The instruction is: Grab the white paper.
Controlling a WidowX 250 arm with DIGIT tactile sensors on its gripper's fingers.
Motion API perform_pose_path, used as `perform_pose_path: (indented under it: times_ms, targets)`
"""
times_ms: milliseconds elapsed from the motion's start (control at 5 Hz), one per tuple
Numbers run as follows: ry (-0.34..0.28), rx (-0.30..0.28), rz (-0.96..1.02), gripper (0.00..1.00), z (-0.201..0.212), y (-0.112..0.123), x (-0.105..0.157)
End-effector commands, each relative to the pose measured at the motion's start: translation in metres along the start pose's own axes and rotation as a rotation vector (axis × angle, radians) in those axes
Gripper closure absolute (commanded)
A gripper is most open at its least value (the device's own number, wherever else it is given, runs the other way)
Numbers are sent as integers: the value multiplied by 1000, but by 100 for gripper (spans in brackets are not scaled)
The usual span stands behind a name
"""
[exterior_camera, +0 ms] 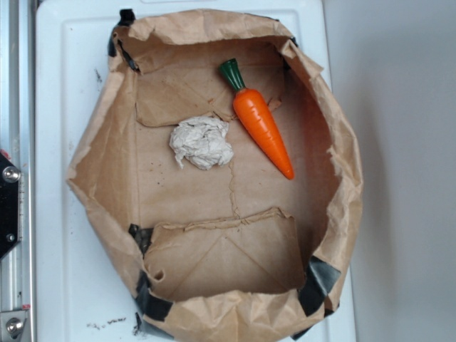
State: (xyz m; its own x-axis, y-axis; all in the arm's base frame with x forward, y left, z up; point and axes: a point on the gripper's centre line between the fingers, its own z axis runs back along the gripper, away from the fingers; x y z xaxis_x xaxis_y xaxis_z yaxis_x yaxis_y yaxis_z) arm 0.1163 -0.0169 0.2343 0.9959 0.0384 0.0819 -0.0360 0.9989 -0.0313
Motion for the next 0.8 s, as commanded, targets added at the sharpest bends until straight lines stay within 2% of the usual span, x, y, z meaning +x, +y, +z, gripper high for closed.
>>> perform_pose_path:
  times_ms: [0,200,400,600]
  targets:
    - [0,0,0,0,0,0,0]
    - [4,-5,87,0,-5,-14,49]
    - [-31,-3,136,0,-20,-9,99]
    - [-98,-33,129,0,-33,5,132]
